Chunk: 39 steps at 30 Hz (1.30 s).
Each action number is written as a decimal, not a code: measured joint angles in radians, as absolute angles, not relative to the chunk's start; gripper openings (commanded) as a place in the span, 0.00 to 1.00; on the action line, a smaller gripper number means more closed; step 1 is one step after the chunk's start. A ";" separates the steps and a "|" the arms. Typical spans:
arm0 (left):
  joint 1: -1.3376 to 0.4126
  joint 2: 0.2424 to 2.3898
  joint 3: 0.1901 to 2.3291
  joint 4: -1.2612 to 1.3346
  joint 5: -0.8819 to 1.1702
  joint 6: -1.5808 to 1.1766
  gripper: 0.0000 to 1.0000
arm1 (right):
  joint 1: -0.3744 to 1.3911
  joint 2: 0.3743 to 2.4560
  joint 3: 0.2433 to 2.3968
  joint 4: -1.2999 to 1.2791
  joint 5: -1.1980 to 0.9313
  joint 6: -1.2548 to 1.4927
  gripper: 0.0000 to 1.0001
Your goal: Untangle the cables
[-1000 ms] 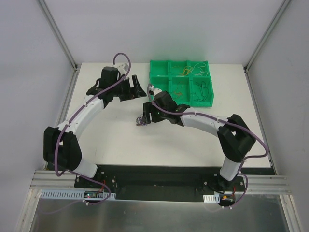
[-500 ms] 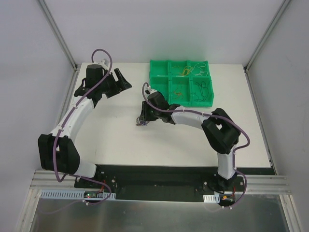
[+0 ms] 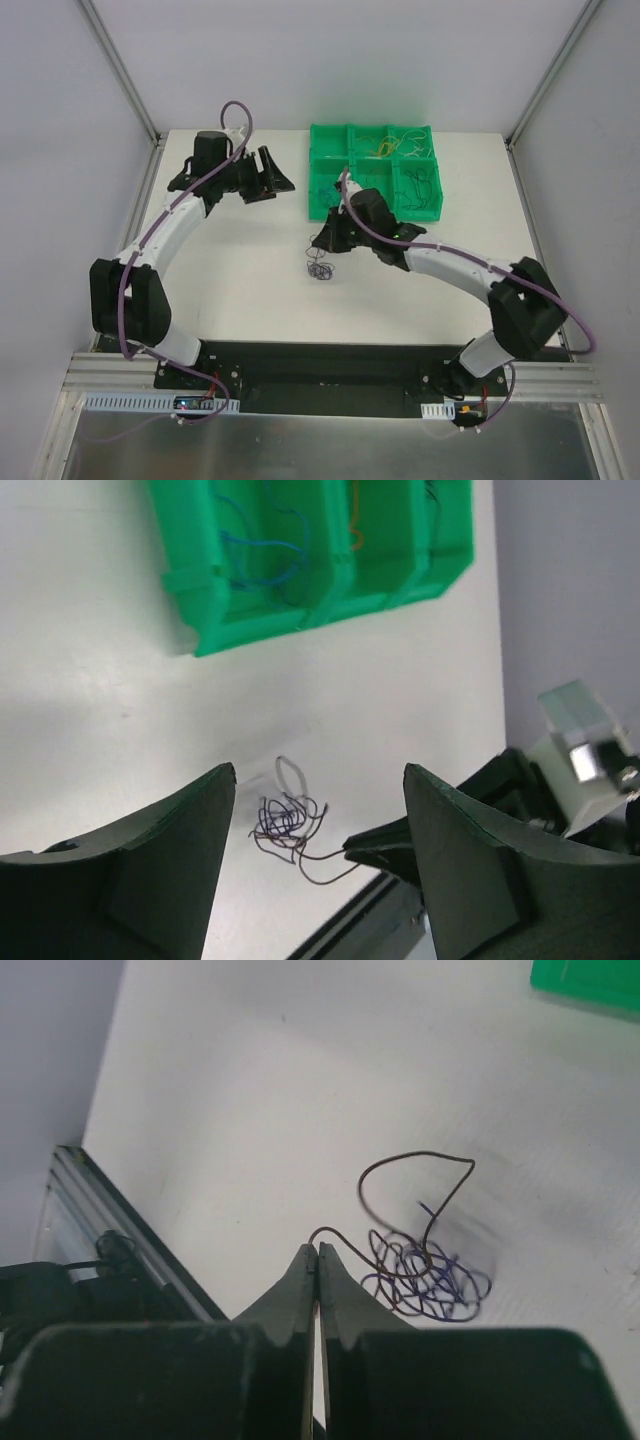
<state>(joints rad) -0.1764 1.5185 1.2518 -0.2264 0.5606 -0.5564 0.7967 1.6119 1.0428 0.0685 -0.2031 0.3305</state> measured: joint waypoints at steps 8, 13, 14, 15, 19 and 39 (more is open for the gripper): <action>-0.348 1.346 1.058 -0.111 0.673 -0.577 0.82 | 0.673 1.388 0.947 0.108 -0.395 0.319 0.01; -0.488 1.153 0.859 -0.005 0.666 -0.578 0.74 | 0.654 1.343 0.918 0.104 -0.455 0.314 0.00; -0.503 1.132 0.822 0.030 0.663 -0.583 0.70 | 0.649 1.333 0.918 0.100 -0.462 0.315 0.01; -0.514 1.120 0.786 0.067 0.657 -0.589 0.68 | 0.643 1.322 0.918 0.101 -0.470 0.316 0.01; -0.551 1.124 0.667 0.170 0.601 -0.599 0.71 | 0.633 1.290 0.918 0.110 -0.503 0.340 0.01; -0.670 1.470 0.732 0.254 0.143 -0.643 0.66 | 0.704 1.144 0.925 0.130 -0.543 0.464 0.01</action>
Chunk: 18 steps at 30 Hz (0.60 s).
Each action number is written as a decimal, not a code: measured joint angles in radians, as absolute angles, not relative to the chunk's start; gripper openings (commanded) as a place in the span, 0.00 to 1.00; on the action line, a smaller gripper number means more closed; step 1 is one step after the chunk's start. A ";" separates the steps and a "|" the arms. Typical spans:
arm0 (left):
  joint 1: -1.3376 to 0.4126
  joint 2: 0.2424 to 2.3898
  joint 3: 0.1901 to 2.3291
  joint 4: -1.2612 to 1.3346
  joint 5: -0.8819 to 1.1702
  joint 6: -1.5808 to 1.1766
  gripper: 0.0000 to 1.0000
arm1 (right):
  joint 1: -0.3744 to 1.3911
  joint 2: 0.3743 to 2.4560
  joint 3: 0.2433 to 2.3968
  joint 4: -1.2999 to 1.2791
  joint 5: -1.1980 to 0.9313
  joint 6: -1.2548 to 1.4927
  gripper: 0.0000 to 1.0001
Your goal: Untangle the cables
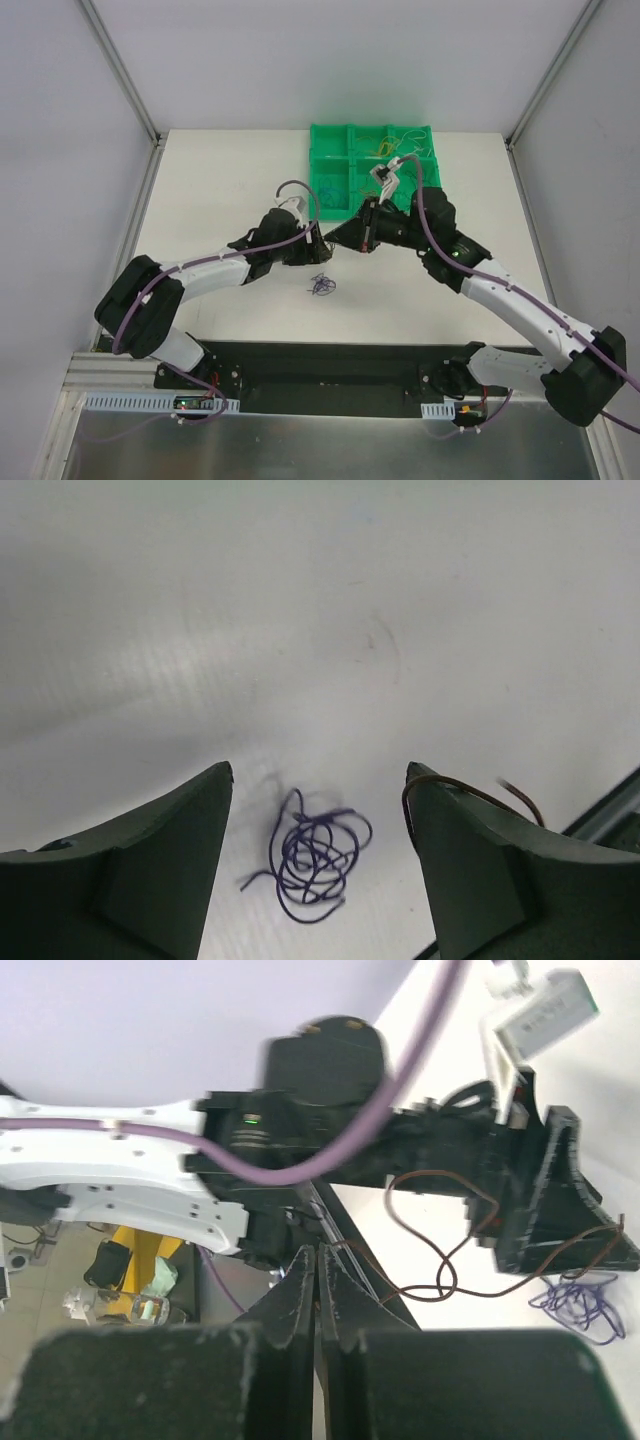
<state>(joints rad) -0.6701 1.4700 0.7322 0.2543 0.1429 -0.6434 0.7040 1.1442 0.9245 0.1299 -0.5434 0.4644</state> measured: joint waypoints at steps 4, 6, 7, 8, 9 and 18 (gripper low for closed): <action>-0.611 1.518 0.738 0.234 0.121 -0.662 0.58 | 0.705 1.081 1.006 0.081 -0.528 0.456 0.01; -0.574 1.528 0.730 0.231 0.129 -0.676 0.59 | 0.705 1.047 1.062 0.053 -0.512 0.440 0.01; -0.559 1.525 0.717 0.239 0.131 -0.682 0.60 | 0.705 1.032 1.089 0.043 -0.503 0.428 0.01; -0.542 1.513 0.693 0.245 0.134 -0.690 0.61 | 0.705 1.021 1.110 0.032 -0.494 0.417 0.00; -0.526 1.494 0.664 0.246 0.141 -0.694 0.61 | 0.705 1.009 1.134 0.016 -0.483 0.402 0.01; -0.484 1.087 0.551 0.107 0.160 -0.665 0.73 | 0.662 0.978 1.158 -0.103 -0.380 0.297 0.01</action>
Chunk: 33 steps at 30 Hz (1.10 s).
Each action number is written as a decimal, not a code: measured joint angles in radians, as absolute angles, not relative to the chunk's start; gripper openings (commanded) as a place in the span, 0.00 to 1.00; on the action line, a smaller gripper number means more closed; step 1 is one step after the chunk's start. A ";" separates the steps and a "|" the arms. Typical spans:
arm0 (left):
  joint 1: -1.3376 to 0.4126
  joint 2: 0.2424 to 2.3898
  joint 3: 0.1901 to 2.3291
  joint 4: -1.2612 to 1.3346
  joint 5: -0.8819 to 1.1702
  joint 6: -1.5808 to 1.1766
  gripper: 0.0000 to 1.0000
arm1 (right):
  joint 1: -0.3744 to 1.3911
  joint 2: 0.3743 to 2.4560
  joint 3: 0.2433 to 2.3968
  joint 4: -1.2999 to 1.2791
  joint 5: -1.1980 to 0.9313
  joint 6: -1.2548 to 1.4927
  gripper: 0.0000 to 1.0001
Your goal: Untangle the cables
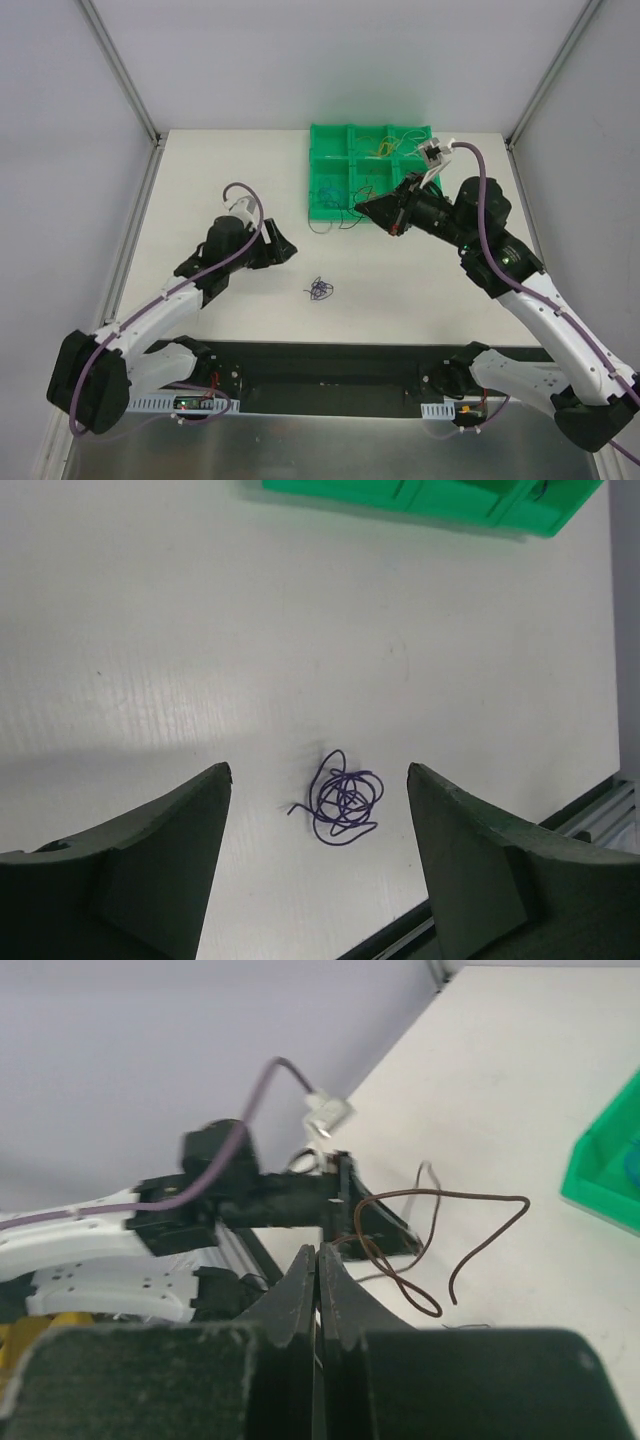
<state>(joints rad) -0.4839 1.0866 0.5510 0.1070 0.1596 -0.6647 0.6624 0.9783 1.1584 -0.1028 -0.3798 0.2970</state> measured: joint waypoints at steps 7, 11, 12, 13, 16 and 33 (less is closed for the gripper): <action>-0.416 0.976 0.698 -0.065 0.239 -0.577 0.84 | 0.620 0.971 1.118 -0.197 -0.312 0.232 0.01; -0.415 0.980 0.860 -0.161 0.322 -0.529 0.87 | 0.607 0.963 1.078 -0.244 -0.282 0.204 0.01; -0.415 0.986 0.910 -0.180 0.343 -0.519 0.88 | 0.603 0.963 1.071 -0.251 -0.274 0.201 0.01; -0.415 0.994 0.958 -0.193 0.361 -0.508 0.88 | 0.598 0.966 1.068 -0.258 -0.267 0.200 0.01; -0.415 1.032 1.102 -0.209 0.399 -0.472 0.88 | 0.588 0.991 1.070 -0.256 -0.244 0.201 0.01; -0.390 1.138 1.150 -0.274 0.303 -0.268 0.82 | 0.472 1.640 1.600 -0.121 -0.104 0.310 0.01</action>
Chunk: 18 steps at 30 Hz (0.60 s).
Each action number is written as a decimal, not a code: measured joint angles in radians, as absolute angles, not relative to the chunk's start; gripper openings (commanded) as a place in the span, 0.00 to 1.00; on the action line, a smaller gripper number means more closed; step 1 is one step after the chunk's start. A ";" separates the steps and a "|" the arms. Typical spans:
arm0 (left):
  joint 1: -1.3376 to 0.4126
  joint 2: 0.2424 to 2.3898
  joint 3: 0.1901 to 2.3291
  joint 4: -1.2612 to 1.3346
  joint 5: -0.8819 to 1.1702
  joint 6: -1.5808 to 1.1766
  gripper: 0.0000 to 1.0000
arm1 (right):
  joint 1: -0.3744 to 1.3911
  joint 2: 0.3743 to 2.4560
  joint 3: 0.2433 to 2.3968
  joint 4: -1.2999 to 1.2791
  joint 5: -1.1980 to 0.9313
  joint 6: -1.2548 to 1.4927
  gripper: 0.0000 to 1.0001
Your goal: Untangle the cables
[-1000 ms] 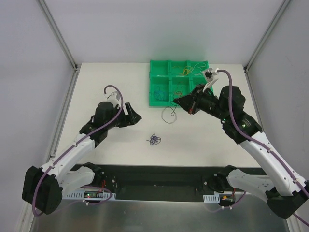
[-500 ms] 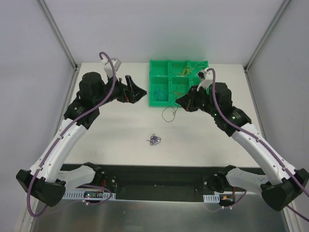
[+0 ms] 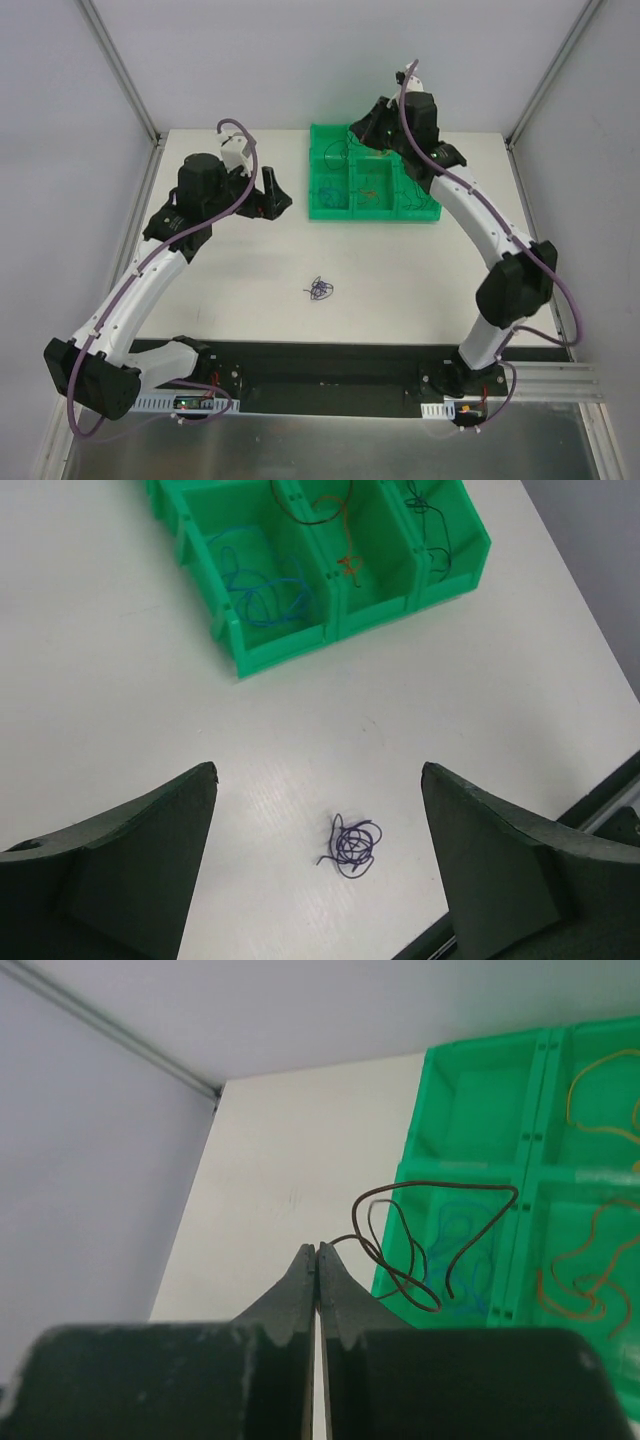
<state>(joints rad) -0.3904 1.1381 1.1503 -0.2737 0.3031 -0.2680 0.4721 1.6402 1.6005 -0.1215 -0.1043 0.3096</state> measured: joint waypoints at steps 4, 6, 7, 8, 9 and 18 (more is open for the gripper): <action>-0.327 1.099 1.125 -0.274 0.280 -0.263 0.79 | 0.439 1.846 1.806 -0.077 -0.086 0.334 0.01; -0.286 1.084 1.117 -0.268 0.282 -0.268 0.79 | 0.427 1.962 1.921 -0.057 -0.078 0.339 0.01; -0.267 1.079 1.115 -0.267 0.284 -0.271 0.78 | 0.424 2.018 1.976 -0.052 -0.072 0.341 0.01; -0.253 1.077 1.113 -0.266 0.287 -0.275 0.77 | 0.422 2.059 2.016 -0.048 -0.067 0.343 0.01; -0.237 1.077 1.112 -0.266 0.290 -0.280 0.77 | 0.419 2.109 2.066 -0.049 -0.059 0.348 0.01; -0.165 1.077 1.083 -0.230 0.387 -0.337 0.75 | 0.403 2.315 2.211 -0.008 -0.025 0.387 0.01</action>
<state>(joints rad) -0.1646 1.0775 1.0828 -0.2302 0.3866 -0.3374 0.4034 2.3150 2.2112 -0.0078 -0.0254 0.3866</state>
